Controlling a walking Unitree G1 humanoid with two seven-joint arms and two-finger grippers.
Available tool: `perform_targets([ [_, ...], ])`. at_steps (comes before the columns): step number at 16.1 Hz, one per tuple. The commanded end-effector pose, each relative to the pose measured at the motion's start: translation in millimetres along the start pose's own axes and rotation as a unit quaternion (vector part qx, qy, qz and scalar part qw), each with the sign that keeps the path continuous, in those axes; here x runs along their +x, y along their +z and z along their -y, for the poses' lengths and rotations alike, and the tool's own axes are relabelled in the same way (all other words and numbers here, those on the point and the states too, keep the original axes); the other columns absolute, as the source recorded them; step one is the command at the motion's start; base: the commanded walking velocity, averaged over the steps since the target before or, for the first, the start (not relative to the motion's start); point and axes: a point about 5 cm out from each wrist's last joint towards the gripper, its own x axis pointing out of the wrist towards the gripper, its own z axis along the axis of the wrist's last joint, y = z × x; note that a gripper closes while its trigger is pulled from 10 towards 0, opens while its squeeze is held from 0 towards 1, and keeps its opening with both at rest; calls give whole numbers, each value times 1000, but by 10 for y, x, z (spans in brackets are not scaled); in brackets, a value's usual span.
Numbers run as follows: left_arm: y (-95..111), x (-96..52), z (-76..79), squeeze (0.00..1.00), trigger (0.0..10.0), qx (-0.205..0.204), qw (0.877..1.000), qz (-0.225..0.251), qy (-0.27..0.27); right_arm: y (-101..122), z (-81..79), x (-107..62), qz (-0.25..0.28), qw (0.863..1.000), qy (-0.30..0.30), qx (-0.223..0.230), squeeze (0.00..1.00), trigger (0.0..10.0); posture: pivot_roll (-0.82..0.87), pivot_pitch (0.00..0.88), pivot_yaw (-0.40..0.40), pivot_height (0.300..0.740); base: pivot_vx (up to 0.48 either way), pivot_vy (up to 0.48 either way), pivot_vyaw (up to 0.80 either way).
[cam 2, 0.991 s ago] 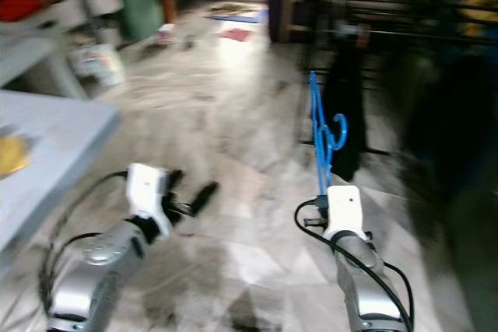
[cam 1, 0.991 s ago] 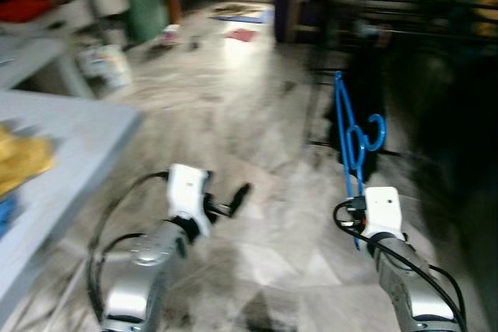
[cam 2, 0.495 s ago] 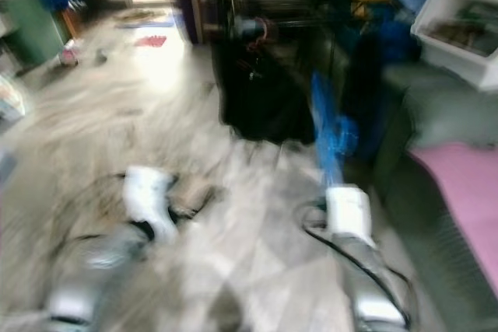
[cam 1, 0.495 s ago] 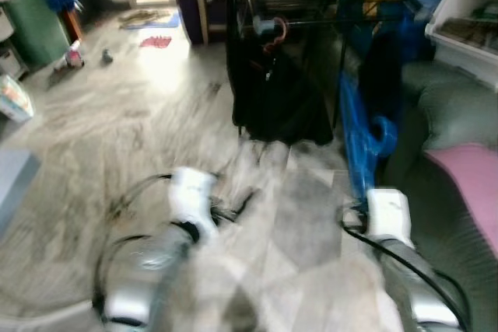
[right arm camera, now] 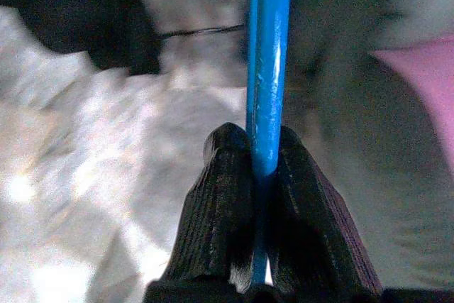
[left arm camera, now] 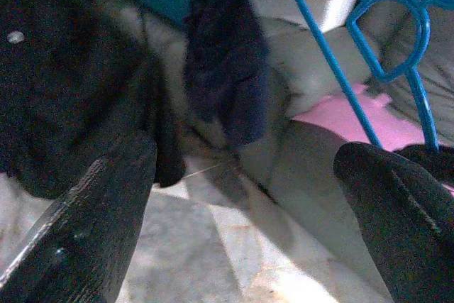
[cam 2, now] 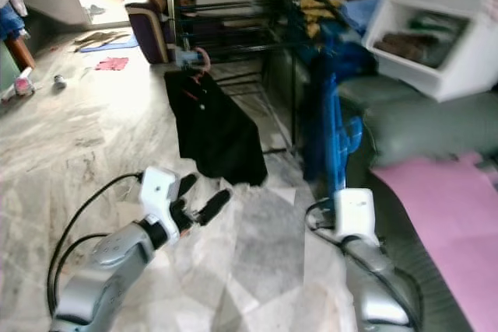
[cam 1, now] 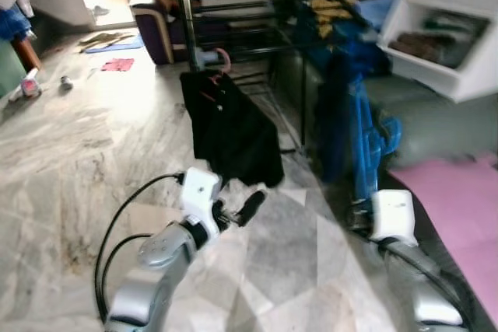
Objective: Hang hanger
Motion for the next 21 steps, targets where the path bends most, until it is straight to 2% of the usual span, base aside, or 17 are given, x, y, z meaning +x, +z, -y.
perform_targets([
  [1,35,-2,-24,0,10000,8,1000,4,7,31,-9,-6,2,1000,8,-1,0,10000,-42,29,0,740,337,341,0],
  [2,28,7,-29,0,10000,7,1000,3,12,-12,-64,-9,-15,999,36,-3,0,10000,-42,29,-1,740,289,382,0],
  [7,27,35,-58,0,10000,27,999,-5,25,-98,-150,-35,-49,996,78,-11,0,10000,-44,24,0,740,302,373,0],
  [21,-53,55,-100,0,10000,51,997,-36,48,-107,-181,-46,-55,994,90,-25,0,10000,-46,25,4,740,455,0,0],
])
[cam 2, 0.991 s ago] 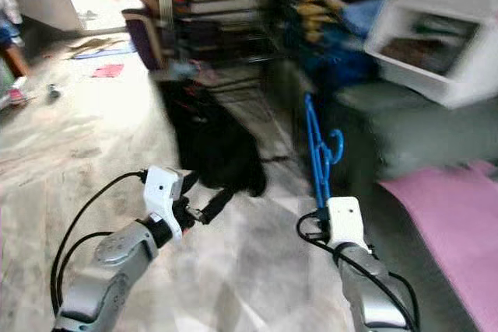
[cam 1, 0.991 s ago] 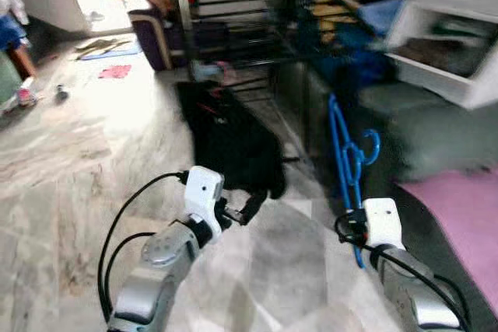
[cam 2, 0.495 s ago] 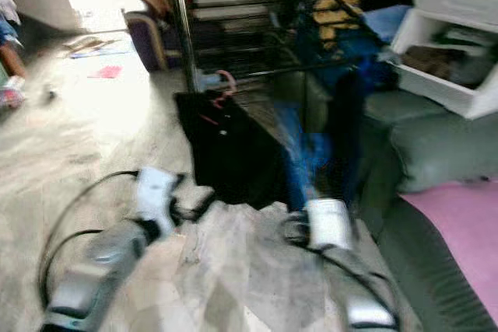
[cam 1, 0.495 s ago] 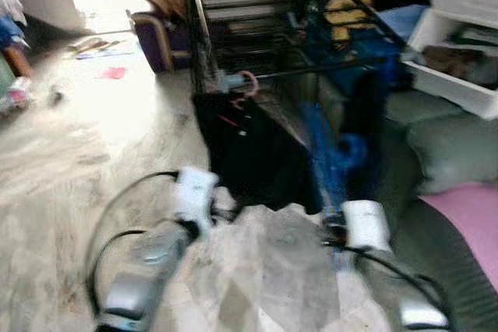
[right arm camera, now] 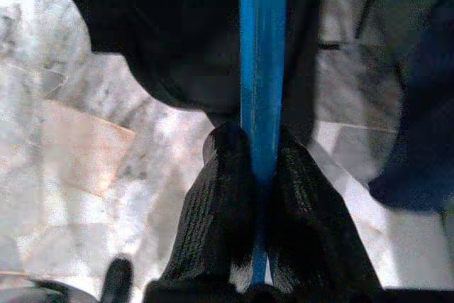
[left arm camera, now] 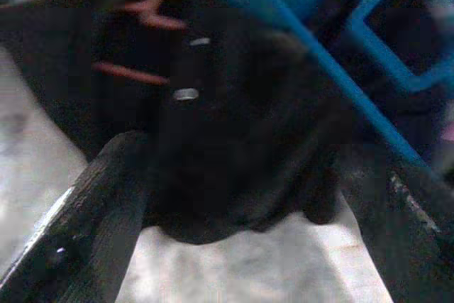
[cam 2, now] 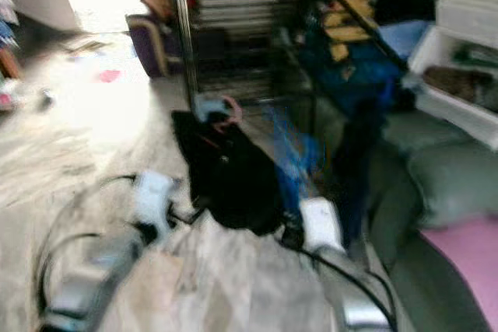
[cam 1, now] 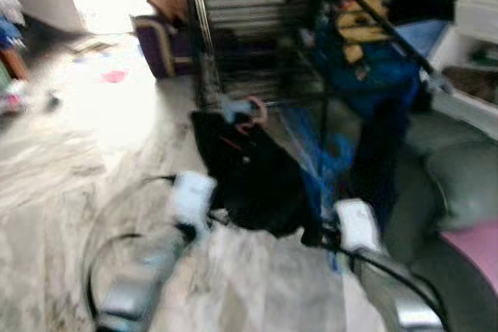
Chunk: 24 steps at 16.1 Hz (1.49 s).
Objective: Hang hanger
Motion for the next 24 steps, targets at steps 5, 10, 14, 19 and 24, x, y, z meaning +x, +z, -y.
perform_targets([
  [5,21,38,54,0,10000,4,1000,-3,1,30,140,-41,2,1000,-19,-4,0,10000,-47,29,2,740,480,0,0],
  [10,14,7,50,0,10000,-12,1000,2,7,4,154,-56,-2,1000,-18,-4,0,10000,-49,31,3,740,0,0,0],
  [14,4,13,60,0,10000,-12,1000,-3,6,113,194,-3,2,999,-16,-46,0,10000,-48,31,4,740,0,0,0],
  [19,-4,-20,32,0,10000,-13,1000,-7,13,317,396,67,16,998,-34,-54,0,10000,-35,34,0,740,0,0,0],
  [24,13,-12,52,0,10000,-17,1000,-13,4,476,506,206,-1,999,-44,-10,0,10000,-28,34,4,740,0,0,0],
])
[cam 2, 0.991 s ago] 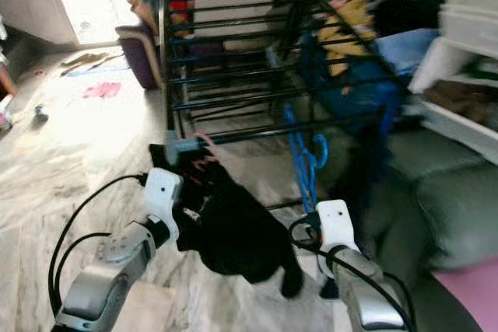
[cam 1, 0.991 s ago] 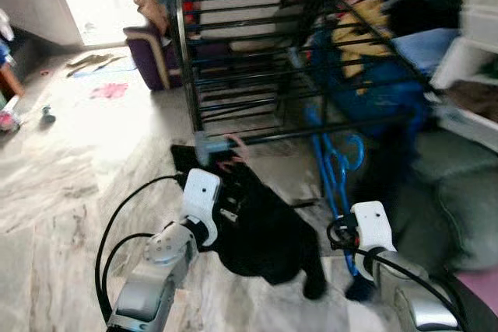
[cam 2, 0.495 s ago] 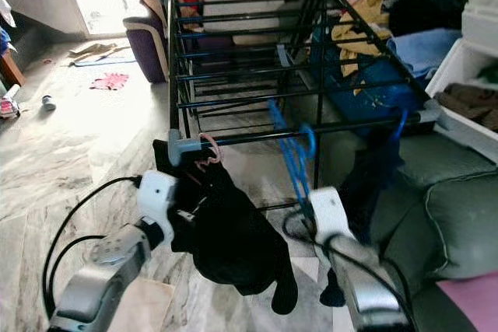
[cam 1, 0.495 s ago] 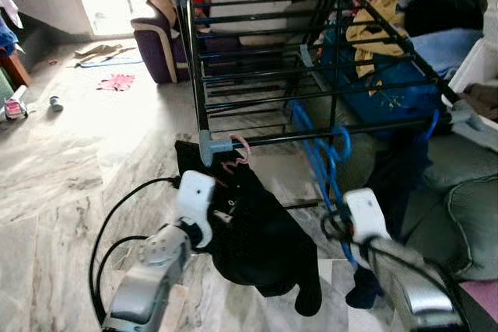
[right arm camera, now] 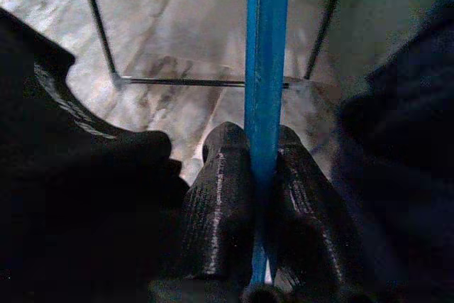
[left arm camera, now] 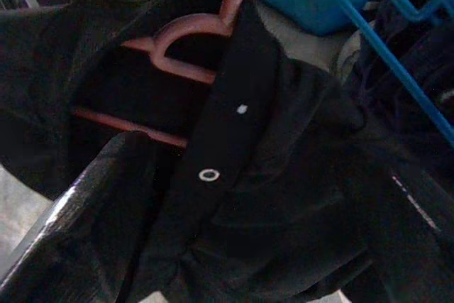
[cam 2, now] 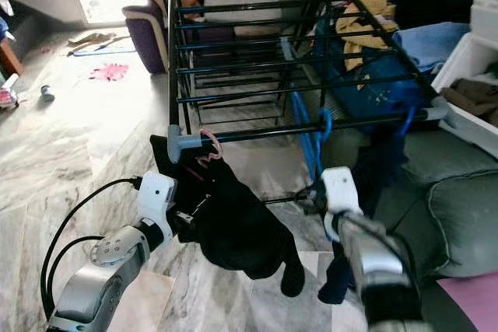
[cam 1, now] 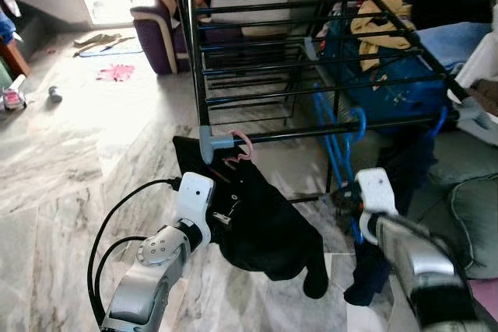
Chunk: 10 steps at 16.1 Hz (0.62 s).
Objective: Hang hanger
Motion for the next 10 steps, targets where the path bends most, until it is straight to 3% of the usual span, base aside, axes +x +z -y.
perform_targets([
  [1,47,-9,-12,0,10000,2,1000,5,3,24,-13,23,-2,1000,14,8,0,10000,-28,34,4,740,0,0,0],
  [4,40,6,-36,0,10000,9,1000,-5,10,-44,-159,141,-37,997,60,11,0,10000,-27,33,3,740,0,0,0],
  [9,-7,-27,-23,0,10000,9,1000,-19,13,-216,-145,169,-61,995,70,30,0,10000,-13,45,-6,740,0,0,0],
  [10,-9,-26,-24,0,10000,9,1000,-20,13,-230,-123,165,-61,995,67,35,1000,10000,-13,45,-6,740,0,0,0],
])
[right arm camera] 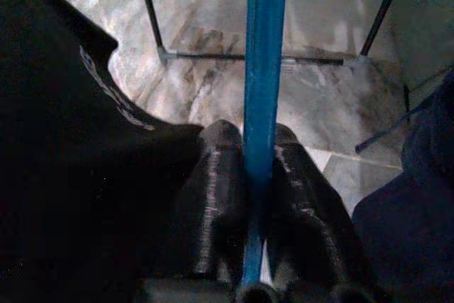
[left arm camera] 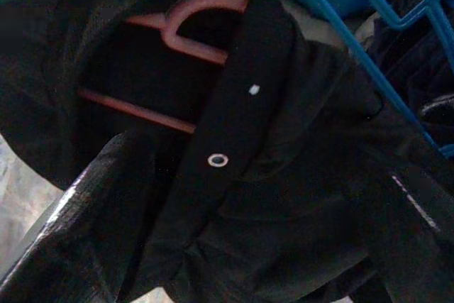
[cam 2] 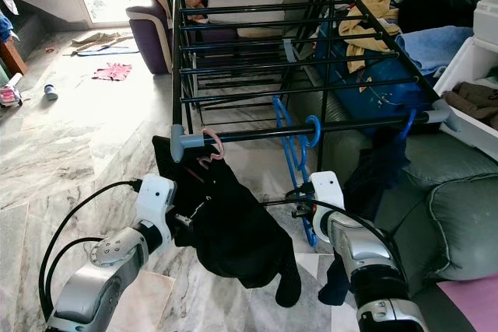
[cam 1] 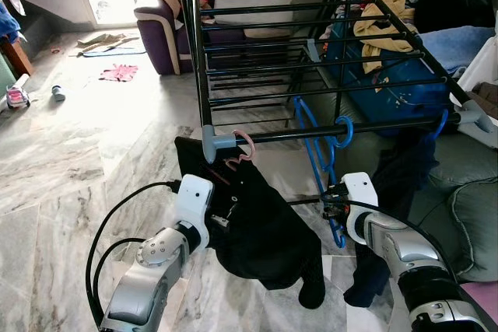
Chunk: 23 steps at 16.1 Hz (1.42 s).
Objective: Hang hanger
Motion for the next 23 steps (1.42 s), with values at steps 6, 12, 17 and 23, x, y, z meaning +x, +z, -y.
perform_targets([
  [6,50,-11,0,0,10000,7,1000,2,3,-15,136,-55,20,999,-48,-7,1000,10000,-20,55,0,740,0,0,0],
  [12,36,-55,-1,0,10000,6,1000,-3,9,-52,80,-313,77,994,-69,-37,1000,10000,-38,80,5,740,0,0,0],
  [17,90,-99,33,0,10000,18,1000,13,16,-109,0,-550,121,988,-93,-38,1000,10000,-52,117,9,740,0,0,0],
  [23,98,-208,-12,0,10000,11,999,21,37,-41,-77,-727,168,976,-129,-40,1000,10000,-51,146,6,740,0,0,0],
])
